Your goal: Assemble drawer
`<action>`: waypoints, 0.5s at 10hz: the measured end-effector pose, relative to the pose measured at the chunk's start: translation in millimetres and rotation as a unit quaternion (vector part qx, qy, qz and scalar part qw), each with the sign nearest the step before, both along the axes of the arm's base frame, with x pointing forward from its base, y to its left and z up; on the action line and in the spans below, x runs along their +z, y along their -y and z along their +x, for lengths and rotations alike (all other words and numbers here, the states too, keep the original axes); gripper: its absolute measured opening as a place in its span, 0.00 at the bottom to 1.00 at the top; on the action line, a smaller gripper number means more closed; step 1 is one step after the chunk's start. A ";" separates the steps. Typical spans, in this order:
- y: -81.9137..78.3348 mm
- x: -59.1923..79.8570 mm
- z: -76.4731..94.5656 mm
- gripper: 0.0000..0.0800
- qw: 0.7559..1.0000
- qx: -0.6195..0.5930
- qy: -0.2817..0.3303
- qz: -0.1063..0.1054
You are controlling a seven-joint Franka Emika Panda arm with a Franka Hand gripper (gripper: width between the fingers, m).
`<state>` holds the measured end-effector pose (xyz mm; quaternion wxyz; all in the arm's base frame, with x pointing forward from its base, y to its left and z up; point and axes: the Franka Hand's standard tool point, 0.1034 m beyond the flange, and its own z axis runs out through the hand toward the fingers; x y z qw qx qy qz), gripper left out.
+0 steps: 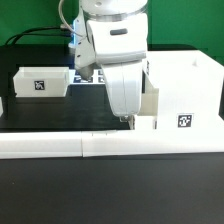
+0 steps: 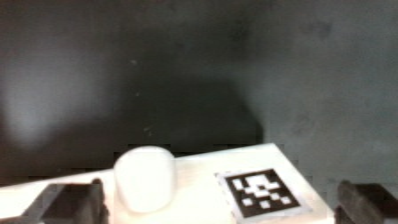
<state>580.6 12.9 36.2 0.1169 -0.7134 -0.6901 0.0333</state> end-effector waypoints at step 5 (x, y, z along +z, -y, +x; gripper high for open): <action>19.6 -3.5 -12.4 0.81 1.000 0.010 -0.004 0.002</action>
Offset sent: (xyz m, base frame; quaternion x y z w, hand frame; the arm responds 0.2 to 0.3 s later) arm -0.0198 -0.0282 0.0045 0.0163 -0.0050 -0.0386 0.9991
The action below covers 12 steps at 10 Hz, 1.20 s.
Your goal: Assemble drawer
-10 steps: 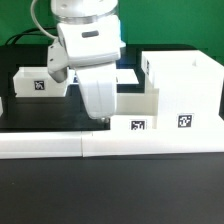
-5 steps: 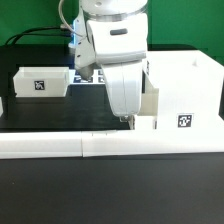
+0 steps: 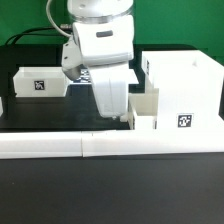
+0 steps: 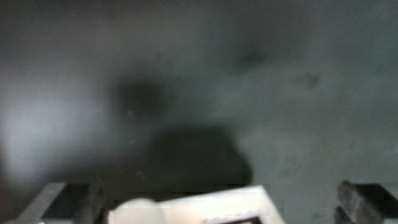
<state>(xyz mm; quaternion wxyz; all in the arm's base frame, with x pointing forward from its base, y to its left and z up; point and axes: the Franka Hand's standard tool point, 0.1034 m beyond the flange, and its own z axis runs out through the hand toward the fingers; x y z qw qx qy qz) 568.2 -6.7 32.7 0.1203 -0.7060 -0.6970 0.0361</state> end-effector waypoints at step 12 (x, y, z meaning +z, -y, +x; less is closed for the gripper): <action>-18.8 -7.8 -26.2 0.81 0.999 -0.012 -0.041 -0.007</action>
Offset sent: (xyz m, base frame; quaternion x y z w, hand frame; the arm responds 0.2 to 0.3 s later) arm -0.0108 0.0256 -0.0024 0.0035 0.0062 0.0326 0.9994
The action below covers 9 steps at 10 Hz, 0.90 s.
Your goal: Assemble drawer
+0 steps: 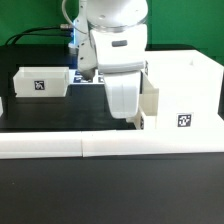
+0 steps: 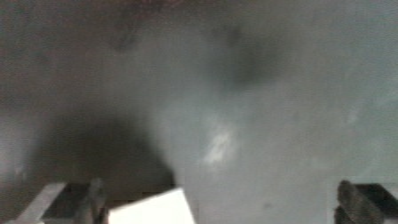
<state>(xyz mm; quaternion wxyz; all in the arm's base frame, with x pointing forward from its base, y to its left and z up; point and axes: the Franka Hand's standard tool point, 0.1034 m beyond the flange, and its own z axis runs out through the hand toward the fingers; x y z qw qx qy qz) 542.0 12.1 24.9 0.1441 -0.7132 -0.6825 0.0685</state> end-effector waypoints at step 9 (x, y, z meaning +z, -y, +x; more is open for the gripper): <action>-8.7 -2.6 22.0 0.81 1.000 -0.020 -0.004 -0.006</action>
Offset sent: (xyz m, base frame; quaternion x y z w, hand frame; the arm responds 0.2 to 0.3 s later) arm 0.0259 0.0022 0.0007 -0.0112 0.0303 -0.0408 0.9986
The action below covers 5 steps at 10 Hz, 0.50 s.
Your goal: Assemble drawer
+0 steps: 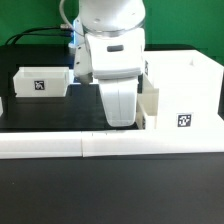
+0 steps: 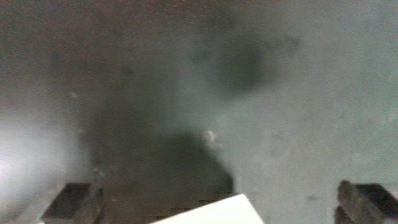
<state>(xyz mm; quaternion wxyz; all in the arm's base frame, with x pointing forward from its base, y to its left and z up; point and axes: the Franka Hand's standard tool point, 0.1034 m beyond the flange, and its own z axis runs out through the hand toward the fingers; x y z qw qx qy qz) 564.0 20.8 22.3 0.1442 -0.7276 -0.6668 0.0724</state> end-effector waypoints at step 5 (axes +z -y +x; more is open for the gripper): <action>2.6 -9.0 -2.6 0.81 1.000 -0.007 0.017 -0.020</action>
Offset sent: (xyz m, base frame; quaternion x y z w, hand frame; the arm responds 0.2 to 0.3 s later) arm -0.0008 0.0210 -0.0103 -0.0448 -0.0100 -0.0148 0.9988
